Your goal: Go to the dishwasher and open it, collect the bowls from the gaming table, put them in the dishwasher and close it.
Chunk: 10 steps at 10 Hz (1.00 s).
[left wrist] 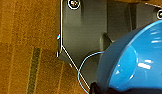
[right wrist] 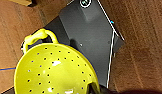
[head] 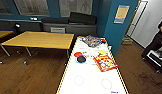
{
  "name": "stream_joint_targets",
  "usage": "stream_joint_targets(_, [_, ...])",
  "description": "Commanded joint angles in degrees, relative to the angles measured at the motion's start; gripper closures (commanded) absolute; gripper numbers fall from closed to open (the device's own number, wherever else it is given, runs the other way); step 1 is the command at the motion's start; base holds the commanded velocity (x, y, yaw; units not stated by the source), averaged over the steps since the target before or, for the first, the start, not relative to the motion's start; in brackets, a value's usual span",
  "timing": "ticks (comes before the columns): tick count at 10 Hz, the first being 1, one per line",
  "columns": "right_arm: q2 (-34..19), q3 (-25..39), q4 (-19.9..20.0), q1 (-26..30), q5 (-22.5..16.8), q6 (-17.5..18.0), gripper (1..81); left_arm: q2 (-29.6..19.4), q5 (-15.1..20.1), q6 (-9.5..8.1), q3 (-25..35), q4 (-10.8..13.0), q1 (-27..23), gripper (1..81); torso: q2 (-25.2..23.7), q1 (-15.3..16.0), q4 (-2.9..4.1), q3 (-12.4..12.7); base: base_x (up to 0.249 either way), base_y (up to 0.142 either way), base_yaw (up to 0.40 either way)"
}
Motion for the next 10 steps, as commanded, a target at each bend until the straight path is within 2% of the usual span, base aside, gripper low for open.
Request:
stream_joint_targets(1, [-0.6,-1.2,-0.9,1.2,-3.7,-0.4,81.1,0.3,3.5,0.96,-2.2,0.6,-1.0,81.1,0.0,0.0,0.00,2.0,0.000,0.000,0.000])
stream_joint_targets(4, [-0.1,-1.9,-1.1,1.1,-3.7,-0.4,81.1,3.3,3.4,1.66,-6.2,0.6,-0.9,81.1,0.0,0.0,0.00,5.2,0.000,0.000,0.000])
stream_joint_targets(6, [0.2,-2.2,-1.2,1.0,-3.7,-0.4,81.1,3.8,3.4,1.66,-6.3,0.7,-0.9,81.1,0.0,0.0,0.00,7.2,0.000,0.000,0.000])
stream_joint_targets(8, [0.2,-2.3,-1.4,1.1,-3.7,-0.4,81.1,4.5,3.4,2.45,-6.3,0.6,-0.9,81.1,-0.1,-0.1,0.00,9.5,0.000,0.000,0.000])
stream_joint_targets(9, [0.2,-2.3,-1.4,1.0,-3.7,-0.4,81.1,4.5,3.4,2.45,-6.2,0.6,-1.0,81.1,-0.1,-0.1,0.00,8.1,0.000,0.000,0.000])
stream_joint_targets(10, [0.4,-2.7,-1.4,1.0,-3.7,-0.4,81.1,4.8,3.5,2.54,-6.3,0.6,-0.9,81.1,-0.1,-0.1,0.00,9.0,0.000,0.000,0.000])
